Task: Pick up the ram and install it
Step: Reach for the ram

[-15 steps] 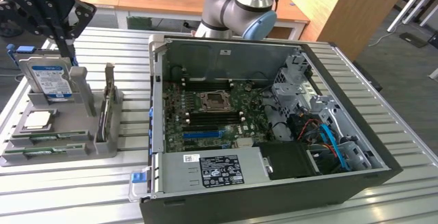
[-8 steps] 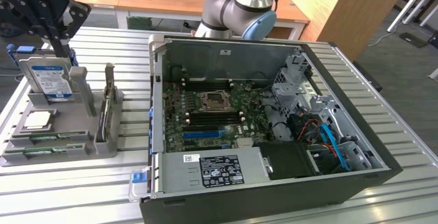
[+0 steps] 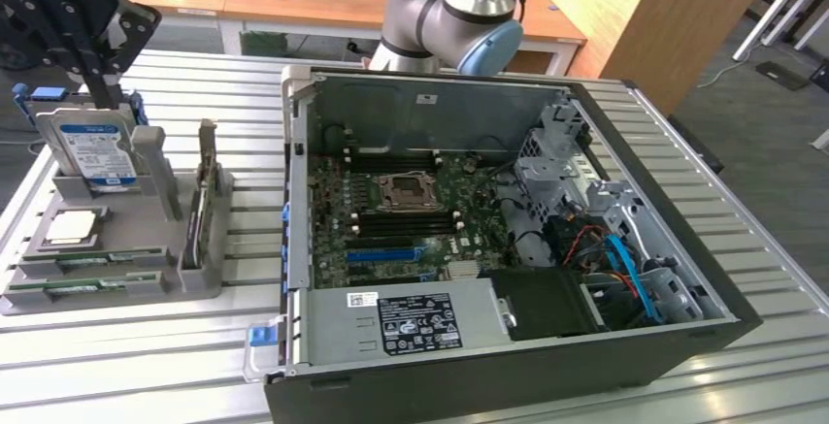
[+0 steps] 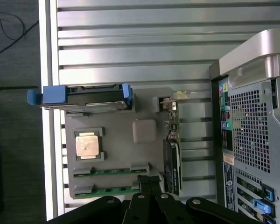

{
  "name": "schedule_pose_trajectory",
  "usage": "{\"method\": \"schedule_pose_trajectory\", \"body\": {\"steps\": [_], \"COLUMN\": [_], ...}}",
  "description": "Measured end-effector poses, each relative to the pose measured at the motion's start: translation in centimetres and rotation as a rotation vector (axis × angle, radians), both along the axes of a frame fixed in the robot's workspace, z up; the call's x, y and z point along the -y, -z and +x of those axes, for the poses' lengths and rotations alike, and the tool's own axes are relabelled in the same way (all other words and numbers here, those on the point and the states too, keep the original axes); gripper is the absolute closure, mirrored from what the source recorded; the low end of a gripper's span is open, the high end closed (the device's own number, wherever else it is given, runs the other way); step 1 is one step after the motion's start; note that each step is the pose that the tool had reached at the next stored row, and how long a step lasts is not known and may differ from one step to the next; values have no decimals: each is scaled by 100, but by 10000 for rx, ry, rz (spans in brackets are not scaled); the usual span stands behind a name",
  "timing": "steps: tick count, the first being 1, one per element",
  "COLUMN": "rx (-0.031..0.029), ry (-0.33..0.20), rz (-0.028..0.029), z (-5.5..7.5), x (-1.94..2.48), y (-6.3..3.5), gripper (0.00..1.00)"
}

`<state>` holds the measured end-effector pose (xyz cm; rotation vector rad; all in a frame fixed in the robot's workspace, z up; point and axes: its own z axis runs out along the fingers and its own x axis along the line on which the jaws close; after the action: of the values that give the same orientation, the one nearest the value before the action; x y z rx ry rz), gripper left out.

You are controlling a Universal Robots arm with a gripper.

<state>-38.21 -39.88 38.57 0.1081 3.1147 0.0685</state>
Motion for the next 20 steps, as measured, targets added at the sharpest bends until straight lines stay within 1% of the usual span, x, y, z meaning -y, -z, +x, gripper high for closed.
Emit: {"method": "schedule_pose_trajectory", "body": {"steps": [7, 20], "rx": [-3, -2], "ry": [-3, -7], "rz": [0, 0], "z": [-80, -295], "x": [0, 0], "y": [5, 12], "gripper": [89, 89]}}
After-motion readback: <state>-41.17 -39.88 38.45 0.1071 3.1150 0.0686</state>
